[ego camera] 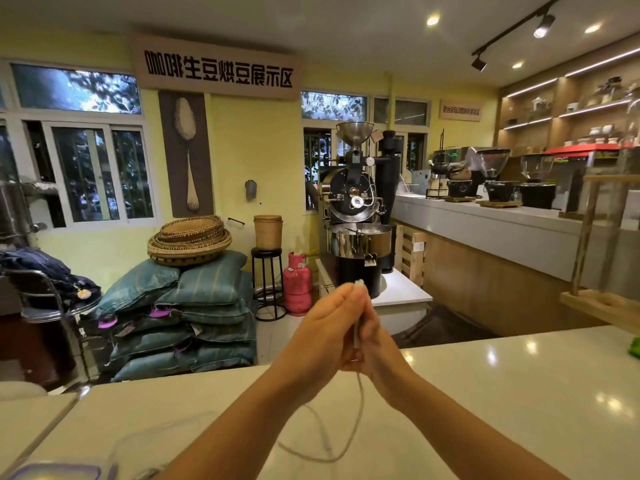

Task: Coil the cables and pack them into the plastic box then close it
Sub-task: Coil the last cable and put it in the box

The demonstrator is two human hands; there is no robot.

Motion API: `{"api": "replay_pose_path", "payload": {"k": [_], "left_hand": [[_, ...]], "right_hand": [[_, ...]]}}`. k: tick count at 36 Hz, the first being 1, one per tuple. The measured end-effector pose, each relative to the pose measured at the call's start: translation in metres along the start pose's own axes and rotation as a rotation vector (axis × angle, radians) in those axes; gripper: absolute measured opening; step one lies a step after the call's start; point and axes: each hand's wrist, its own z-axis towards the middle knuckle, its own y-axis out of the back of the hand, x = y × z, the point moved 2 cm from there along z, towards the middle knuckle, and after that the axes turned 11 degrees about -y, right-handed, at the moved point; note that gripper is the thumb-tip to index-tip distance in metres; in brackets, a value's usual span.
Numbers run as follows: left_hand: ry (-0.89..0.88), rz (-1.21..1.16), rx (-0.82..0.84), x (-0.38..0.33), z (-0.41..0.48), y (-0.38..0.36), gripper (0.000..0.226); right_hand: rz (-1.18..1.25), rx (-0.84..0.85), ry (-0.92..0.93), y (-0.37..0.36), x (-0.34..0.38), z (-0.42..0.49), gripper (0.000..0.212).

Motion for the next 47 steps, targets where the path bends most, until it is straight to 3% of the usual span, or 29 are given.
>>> {"api": "replay_pose_path", "payload": {"k": [6, 11, 22, 28, 33, 39, 43, 47], "left_hand": [[-0.064, 0.100, -0.094, 0.002, 0.020, 0.015, 0.035], [-0.073, 0.280, -0.158, 0.011, 0.028, 0.035, 0.032], [-0.101, 0.679, -0.177, 0.035, 0.025, 0.066, 0.029], [-0.032, 0.663, -0.193, 0.043, 0.017, 0.072, 0.033], [0.058, 0.655, -0.094, 0.057, 0.007, 0.060, 0.034], [0.099, 0.478, -0.027, 0.063, -0.009, 0.053, 0.035], [0.074, 0.420, 0.039, 0.049, -0.013, 0.043, 0.035], [0.066, 0.420, 0.099, 0.037, -0.013, 0.030, 0.034]], "right_hand": [[-0.422, 0.039, 0.077, -0.010, -0.014, -0.012, 0.023], [-0.512, 0.048, 0.108, -0.010, -0.013, -0.015, 0.023], [-0.165, 0.387, 0.004, -0.005, 0.010, -0.024, 0.016], [0.230, 0.539, 0.000, 0.004, 0.033, -0.026, 0.022], [0.175, 0.415, 0.105, 0.008, 0.051, -0.019, 0.026], [0.073, 0.246, 0.175, 0.014, 0.062, -0.011, 0.028], [0.050, 0.207, 0.158, 0.015, 0.062, -0.005, 0.024], [0.179, 0.218, 0.147, 0.013, 0.061, 0.002, 0.023]]}}
